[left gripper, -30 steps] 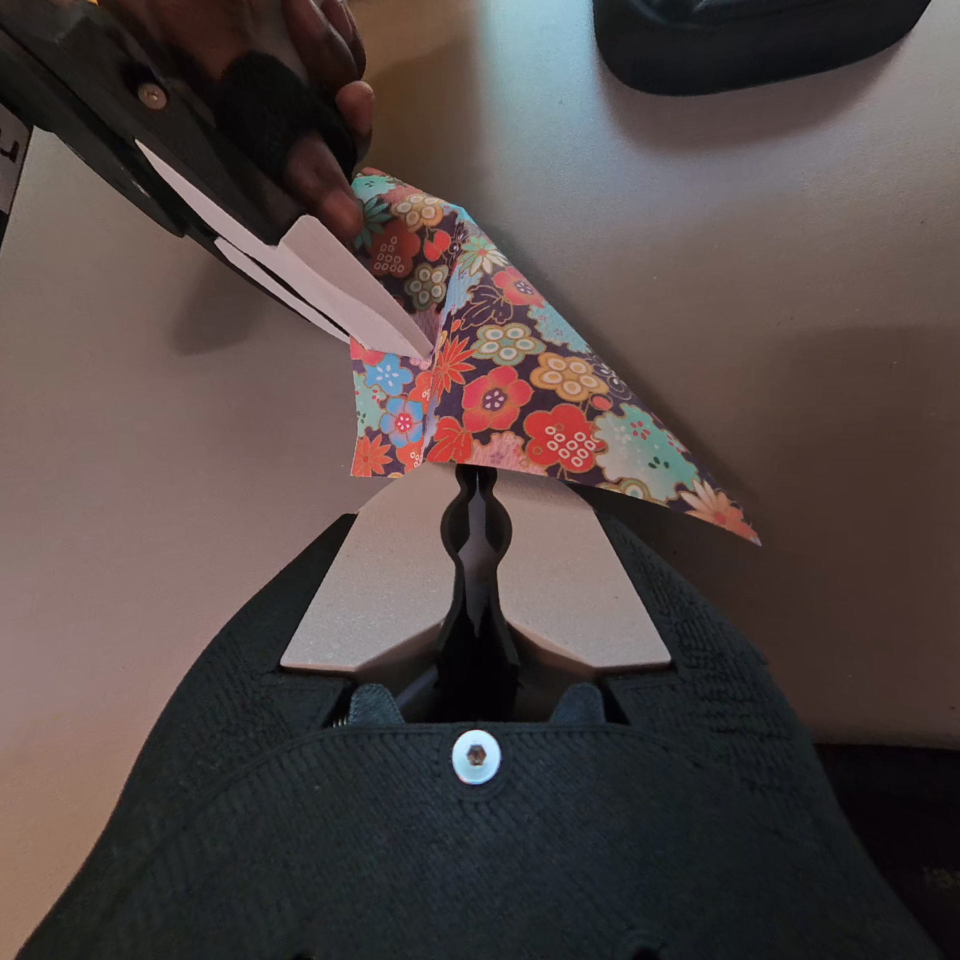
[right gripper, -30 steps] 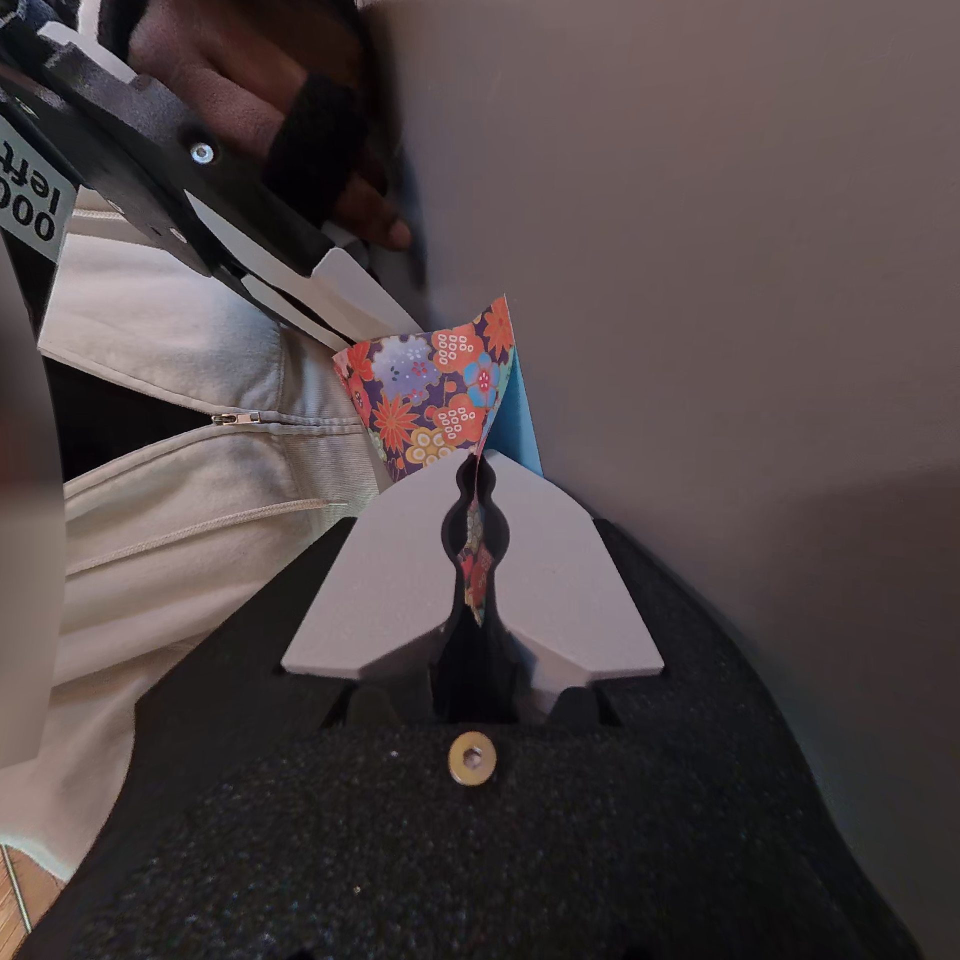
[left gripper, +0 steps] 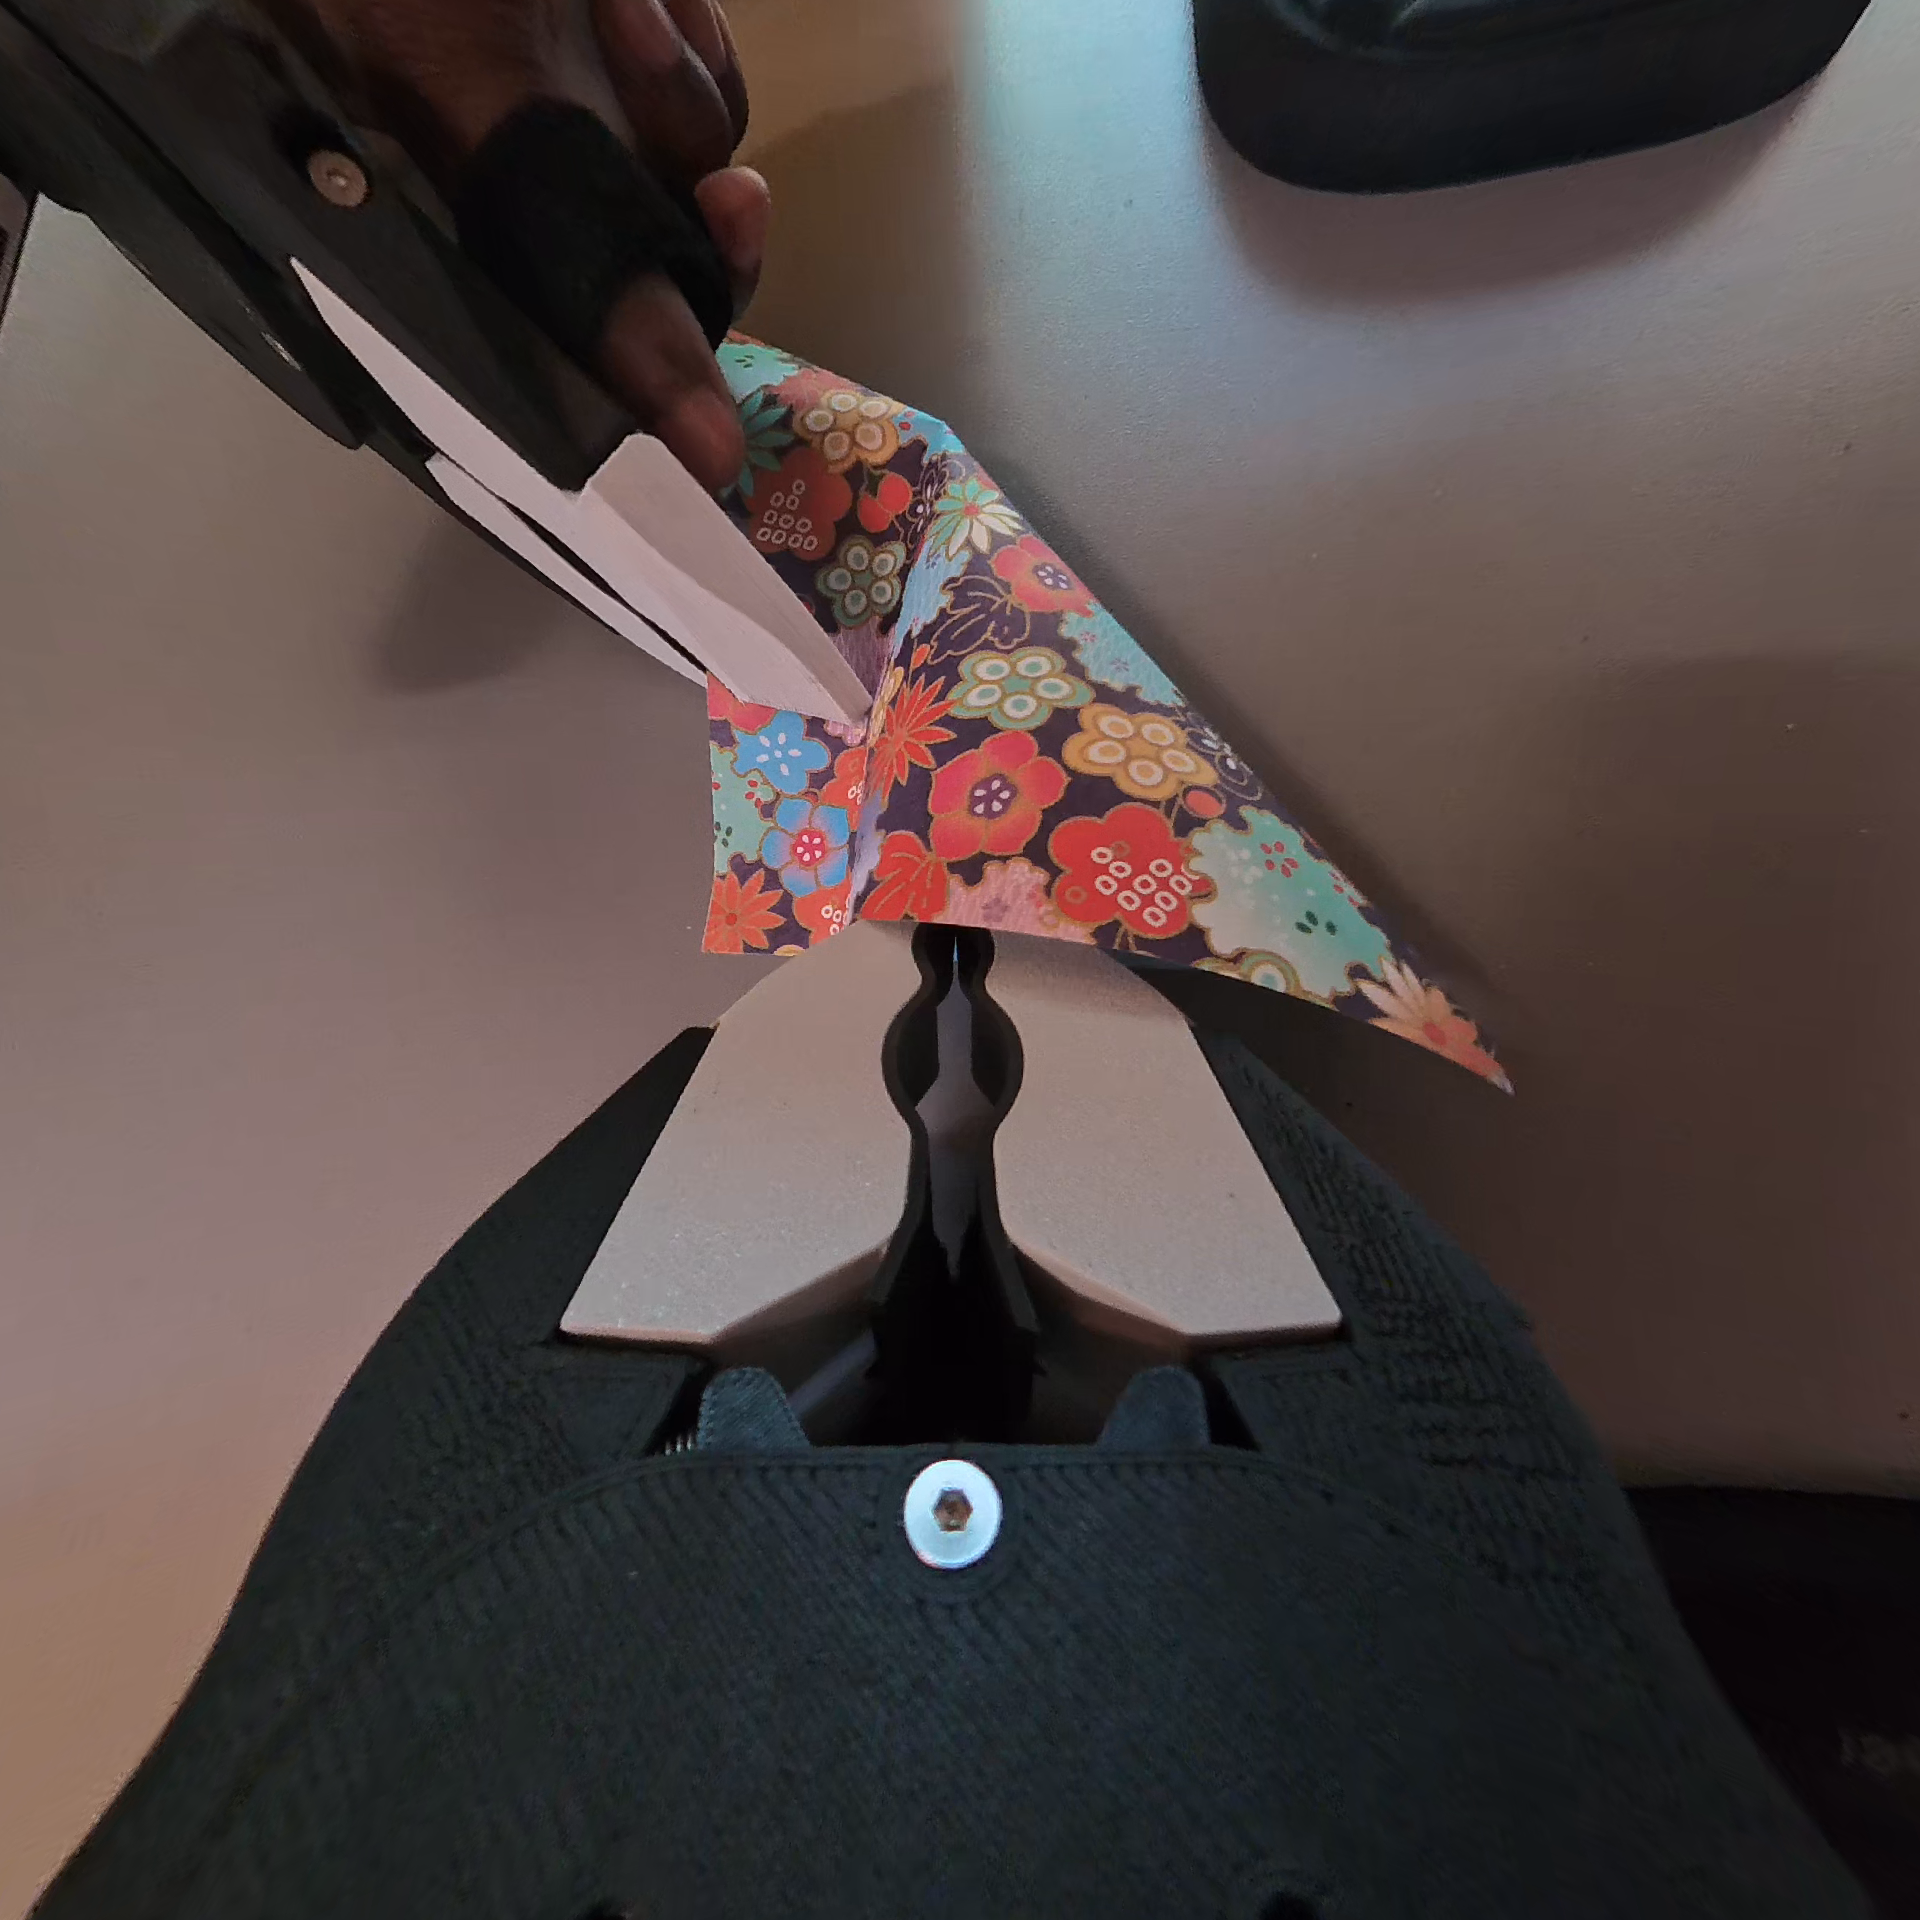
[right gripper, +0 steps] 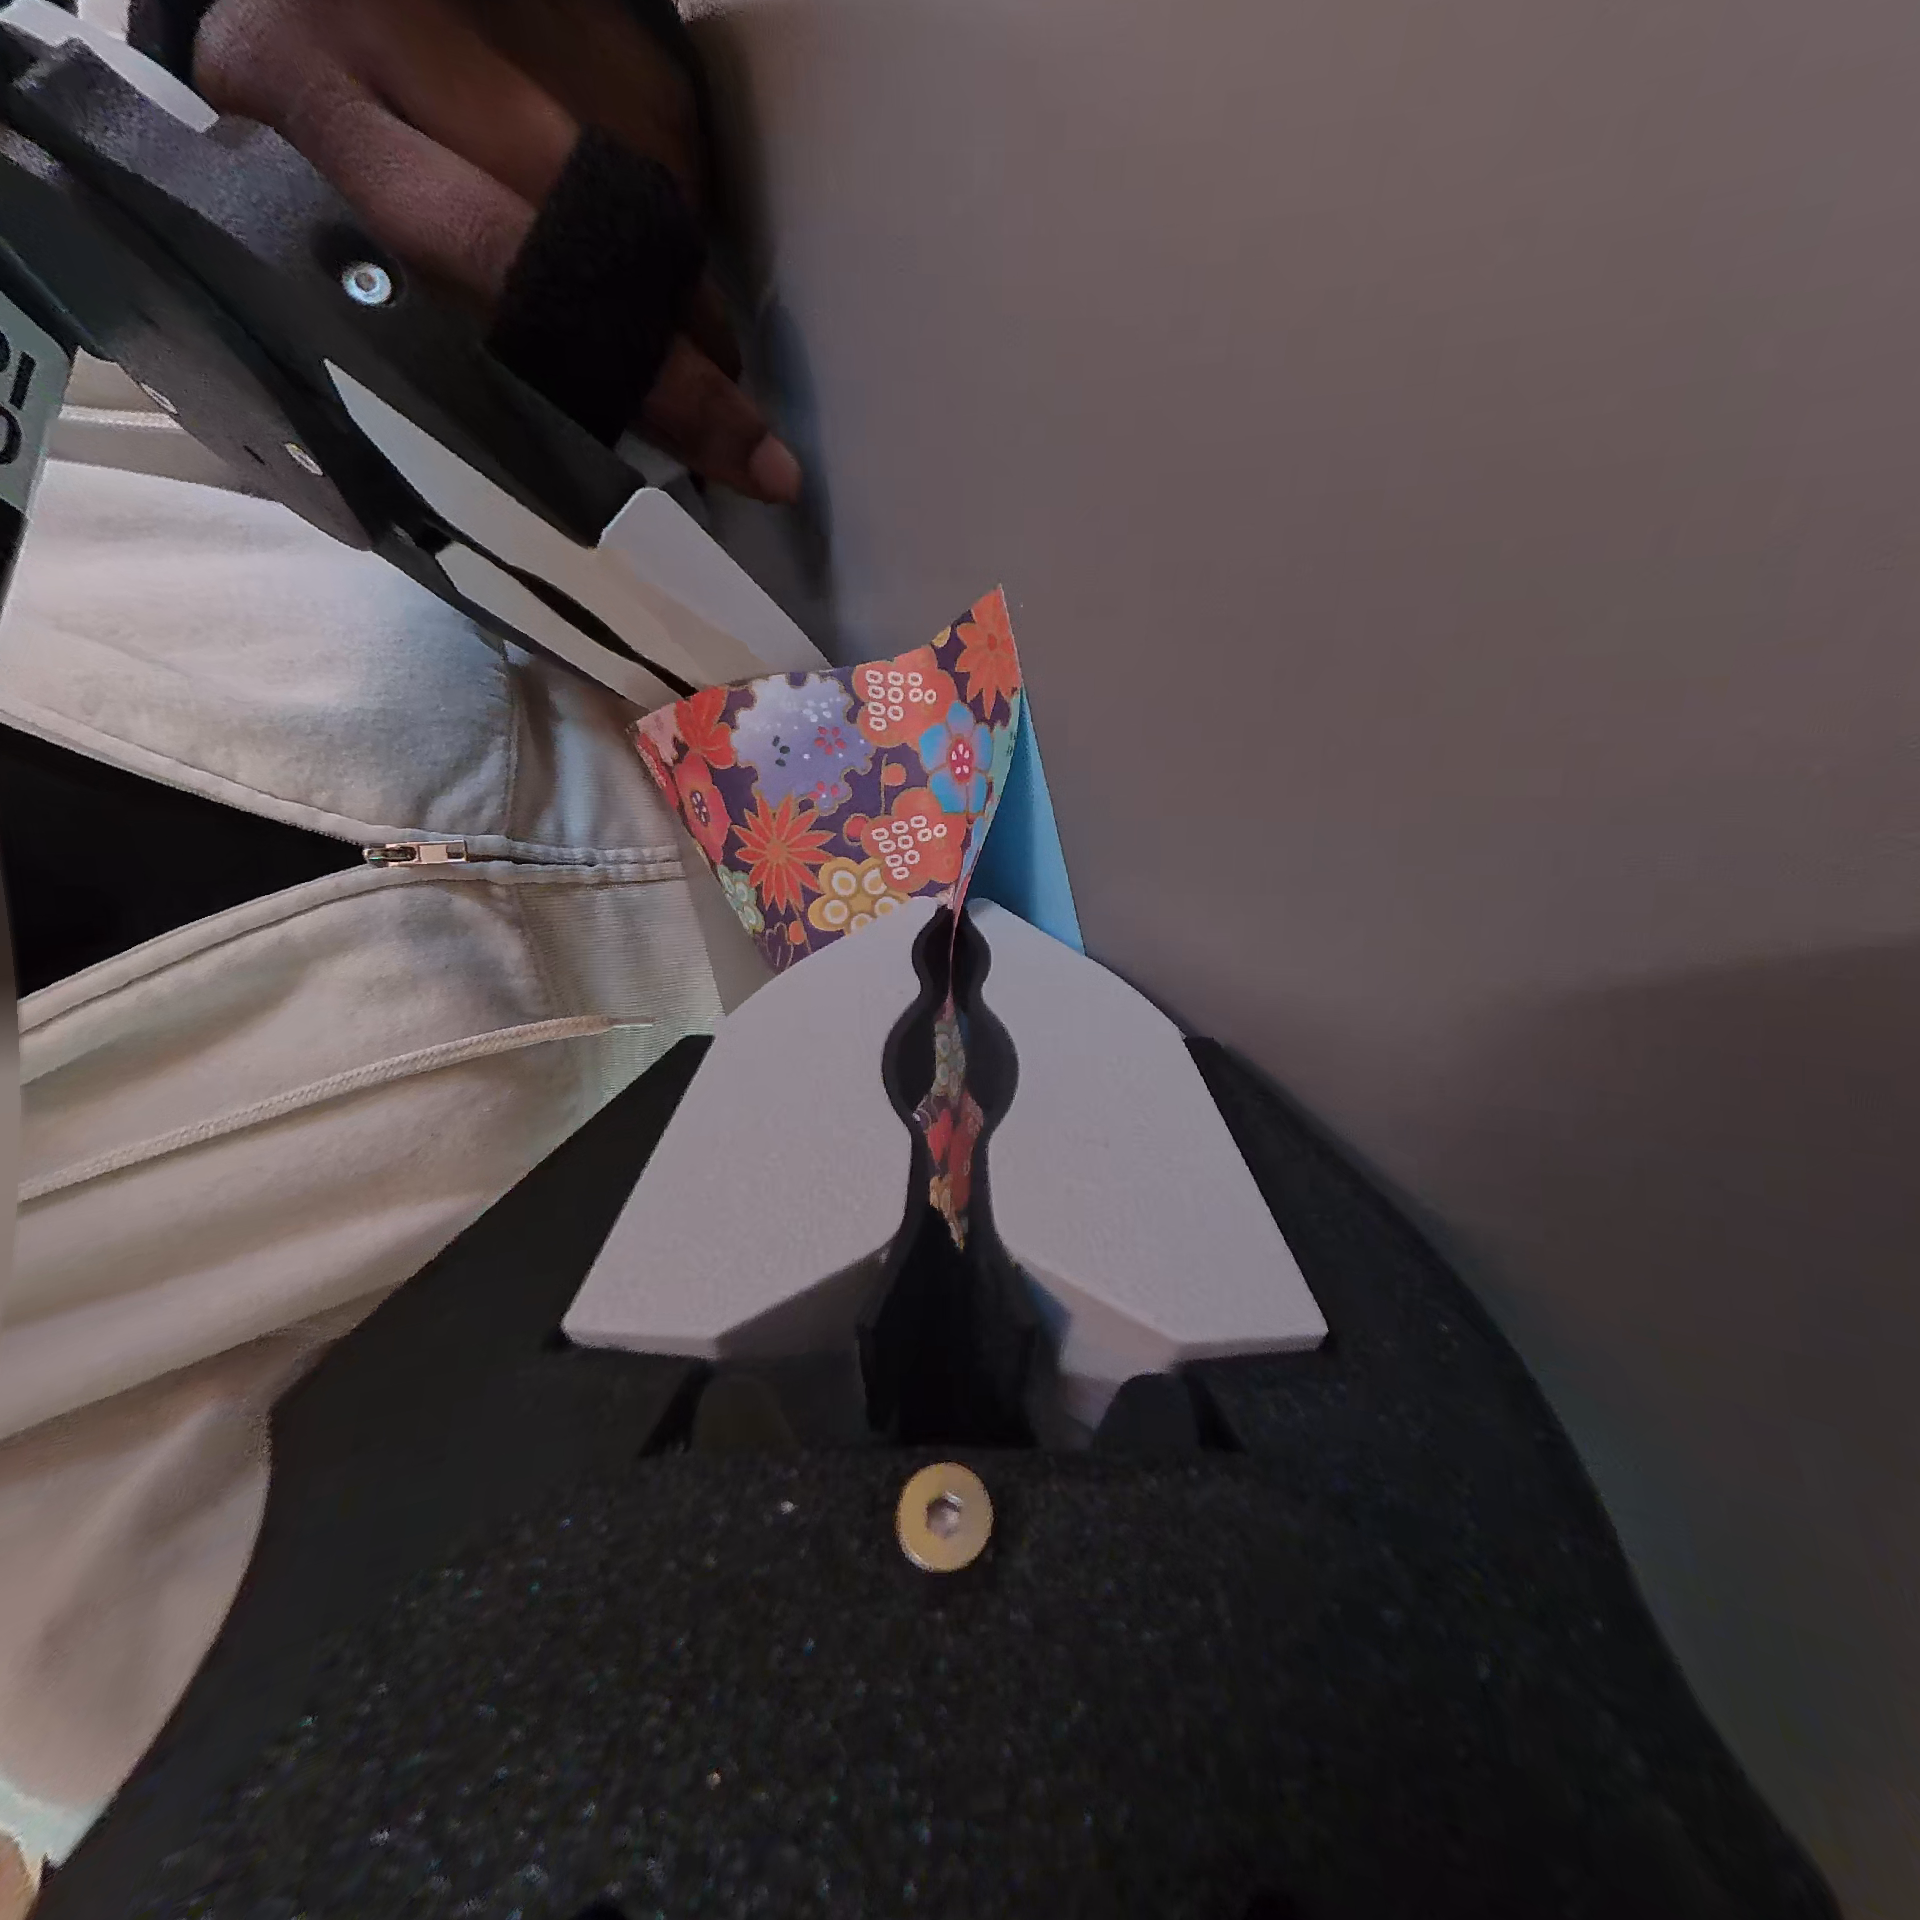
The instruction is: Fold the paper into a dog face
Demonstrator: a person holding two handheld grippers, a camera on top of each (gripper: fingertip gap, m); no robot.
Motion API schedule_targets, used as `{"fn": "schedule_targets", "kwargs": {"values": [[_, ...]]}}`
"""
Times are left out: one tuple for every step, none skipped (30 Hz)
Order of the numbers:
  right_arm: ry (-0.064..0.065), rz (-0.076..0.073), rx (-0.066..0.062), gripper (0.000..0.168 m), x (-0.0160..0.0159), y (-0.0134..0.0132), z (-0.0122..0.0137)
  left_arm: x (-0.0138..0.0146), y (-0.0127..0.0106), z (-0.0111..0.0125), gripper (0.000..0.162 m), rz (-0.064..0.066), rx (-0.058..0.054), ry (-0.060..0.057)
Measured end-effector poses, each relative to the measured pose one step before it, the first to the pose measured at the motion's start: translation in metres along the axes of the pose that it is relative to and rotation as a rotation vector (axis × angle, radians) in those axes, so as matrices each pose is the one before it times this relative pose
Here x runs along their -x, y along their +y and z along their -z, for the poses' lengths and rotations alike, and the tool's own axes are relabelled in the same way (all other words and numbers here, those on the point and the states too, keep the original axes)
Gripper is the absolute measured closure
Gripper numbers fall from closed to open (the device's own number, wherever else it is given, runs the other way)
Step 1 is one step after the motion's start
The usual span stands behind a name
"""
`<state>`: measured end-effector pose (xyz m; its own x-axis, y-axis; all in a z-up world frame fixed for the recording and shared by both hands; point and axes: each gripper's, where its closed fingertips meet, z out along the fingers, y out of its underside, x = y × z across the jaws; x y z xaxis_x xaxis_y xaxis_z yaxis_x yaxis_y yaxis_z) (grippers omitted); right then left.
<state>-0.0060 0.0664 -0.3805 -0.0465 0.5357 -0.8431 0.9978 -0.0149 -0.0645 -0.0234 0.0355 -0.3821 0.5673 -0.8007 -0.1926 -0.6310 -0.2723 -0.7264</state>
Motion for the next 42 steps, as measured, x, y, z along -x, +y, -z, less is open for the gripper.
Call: {"fn": "schedule_targets", "kwargs": {"values": [[0.0008,0.0015,-0.0032,0.168,-0.00007,-0.00004,-0.00002,-0.00073,0.00086,0.00123,0.162,0.0064,0.0021,0.0111],[0.0017,0.0028,-0.0037,0.168,-0.00006,0.00000,-0.00002,-0.00076,0.00147,0.00173,0.162,0.0086,0.0049,0.0140],[0.0006,0.0017,-0.0045,0.168,-0.00003,-0.00011,0.00004,-0.00071,0.00225,0.00249,0.162,0.0077,0.0082,0.0155],[-0.0005,0.0012,-0.0044,0.168,0.00006,-0.00009,0.00000,-0.00007,0.00328,0.00340,0.162,0.0038,0.0132,0.0134],[-0.0009,0.0019,-0.0034,0.168,-0.00001,0.00005,0.00002,0.00155,0.00325,0.00449,0.162,0.0033,0.0137,0.0054],[-0.0004,0.0006,-0.0023,0.168,-0.00001,-0.00012,0.00007,0.00335,0.00154,0.00522,0.162,0.0099,0.0014,-0.0036],[0.0008,0.0035,-0.0010,0.168,0.00002,0.00005,-0.00006,0.00511,-0.00125,0.00556,0.162,0.0202,-0.0167,-0.0115],[0.0006,0.0023,-0.0006,0.168,-0.00001,0.00001,-0.00001,0.00690,-0.00400,0.00557,0.162,0.0290,-0.0331,-0.0210],[0.0003,0.0013,-0.0008,0.168,-0.00004,-0.00002,0.00000,0.00787,-0.00581,0.00437,0.162,0.0331,-0.0413,-0.0270],[-0.0003,0.0005,-0.0012,0.168,-0.00004,0.00005,0.00002,0.00698,-0.00572,0.00219,0.162,0.0304,-0.0352,-0.0223],[-0.0011,-0.0001,-0.0015,0.168,0.00010,-0.00009,-0.00001,0.00468,-0.00334,-0.00018,0.162,0.0203,-0.0159,-0.0124],[-0.0015,-0.0002,-0.0022,0.168,-0.00001,0.00002,0.00007,0.00297,0.00024,-0.00203,0.162,0.0046,0.0073,-0.0059],[-0.0013,-0.0004,-0.0025,0.168,0.00001,-0.00013,-0.00005,0.00312,0.00299,-0.00328,0.162,-0.0080,0.0221,-0.0107],[-0.0001,0.0011,-0.0021,0.168,-0.00002,0.00001,0.00001,0.00310,0.00420,-0.00375,0.162,-0.0160,0.0279,-0.0144],[0.0005,0.0031,-0.0014,0.168,0.00003,-0.00001,-0.00001,0.00158,0.00327,-0.00334,0.162,-0.0221,0.0249,-0.0070],[-0.0008,0.0018,-0.0016,0.168,0.00003,-0.00002,0.00004,0.00198,0.00121,-0.00285,0.162,-0.0219,0.0151,-0.0086],[-0.0013,0.0028,-0.0010,0.168,-0.00001,0.00007,-0.00006,0.00428,-0.00122,-0.00242,0.162,-0.0172,0.0028,-0.0197],[-0.0020,0.0022,-0.0007,0.168,0.00005,0.00001,0.00004,0.00458,-0.00307,-0.00236,0.162,-0.0122,-0.0068,-0.0147],[-0.0023,-0.0003,-0.0004,0.168,0.00005,-0.00004,0.00004,0.00403,-0.00333,-0.00287,0.162,-0.0025,-0.0099,-0.0039],[-0.0011,0.0011,0.0008,0.168,-0.00003,0.00001,0.00000,0.00371,-0.00295,-0.00382,0.162,0.0097,-0.0080,0.0046],[-0.0006,0.0010,0.0009,0.168,0.00005,0.00002,-0.00003,0.00196,-0.00199,-0.00441,0.162,0.0170,-0.0034,0.0221],[-0.0002,0.0007,0.0003,0.168,-0.00011,0.00005,-0.00003,-0.00034,-0.00088,-0.00441,0.162,0.0186,0.0022,0.0373],[0.0005,0.0004,-0.0004,0.168,0.00001,0.00003,0.00003,-0.00203,0.00082,-0.00410,0.162,0.0155,0.0117,0.0451],[0.0005,0.0002,-0.0015,0.168,-0.00004,-0.00011,0.00004,-0.00294,0.00167,-0.00348,0.162,0.0108,0.0140,0.0449],[-0.0001,0.0000,-0.0028,0.168,-0.00002,-0.00007,-0.00009,-0.00232,0.00204,-0.00283,0.162,0.0063,0.0110,0.0323],[-0.0015,-0.0002,-0.0031,0.168,-0.00001,-0.00001,0.00001,-0.00130,0.00344,-0.00231,0.162,0.0009,0.0167,0.0207],[-0.0030,-0.0010,-0.0034,0.168,0.00006,-0.00003,0.00012,0.00047,0.00310,-0.00151,0.162,0.0047,0.0105,0.0054],[-0.0035,0.0000,-0.0024,0.168,0.00000,-0.00010,0.00003,0.00081,0.00036,-0.00041,0.162,0.0130,-0.0107,0.0022],[-0.0034,-0.0007,-0.0016,0.168,0.00009,0.00001,0.00001,-0.00016,0.00082,0.00007,0.162,0.0135,-0.0052,0.0079],[-0.0023,0.0002,-0.0009,0.168,0.00005,-0.00002,0.00015,-0.00047,0.00049,0.00048,0.162,0.0108,-0.0029,0.0093],[-0.0013,0.0000,-0.0010,0.168,0.00004,-0.00002,-0.00003,-0.00112,0.00082,0.00052,0.162,0.0063,0.0019,0.0122],[0.0000,0.0001,-0.0007,0.168,-0.00004,0.00001,0.00005,-0.00155,0.00053,0.00042,0.162,-0.0001,0.0005,0.0137],[-0.0001,0.0002,-0.0008,0.168,0.00001,0.00000,-0.00004,-0.00142,0.00042,0.00010,0.162,-0.0018,0.0007,0.0106],[-0.0012,-0.0009,-0.0010,0.168,0.00003,-0.00003,0.00006,-0.00025,0.00017,0.00002,0.161,0.0020,0.0009,0.0047],[-0.0014,-0.0014,-0.0014,0.168,-0.00004,-0.00007,0.00007,-0.00001,0.00010,0.00000,0.161,0.0034,0.0004,0.0032],[-0.0008,-0.0017,-0.0017,0.168,0.00005,-0.00002,0.00002,0.00003,0.00009,-0.00009,0.161,0.0045,-0.0003,0.0034],[0.0003,-0.0012,-0.0024,0.168,-0.00003,-0.00002,0.00003,0.00001,0.00005,-0.00004,0.161,0.0036,0.0001,0.0018],[0.0007,-0.0019,-0.0041,0.168,-0.00003,-0.00014,-0.00007,0.00000,0.00007,0.00005,0.161,-0.0002,0.0002,-0.0005],[0.0010,-0.0036,-0.0061,0.168,-0.00008,-0.00012,0.00008,0.00000,0.00013,-0.00004,0.161,-0.0010,0.0002,-0.0010],[0.0014,-0.0037,-0.0072,0.168,0.00001,-0.00029,-0.00004,-0.00003,0.00006,0.00005,0.161,0.0001,0.0001,-0.0005],[0.0013,-0.0044,-0.0073,0.168,0.00002,-0.00020,0.00006,0.00010,0.00003,-0.00011,0.161,0.0005,0.0000,-0.0004],[0.0015,-0.0023,-0.0052,0.168,-0.00006,-0.00012,0.00001,0.00007,0.00000,0.00000,0.161,0.0001,0.0000,-0.0006]]}}
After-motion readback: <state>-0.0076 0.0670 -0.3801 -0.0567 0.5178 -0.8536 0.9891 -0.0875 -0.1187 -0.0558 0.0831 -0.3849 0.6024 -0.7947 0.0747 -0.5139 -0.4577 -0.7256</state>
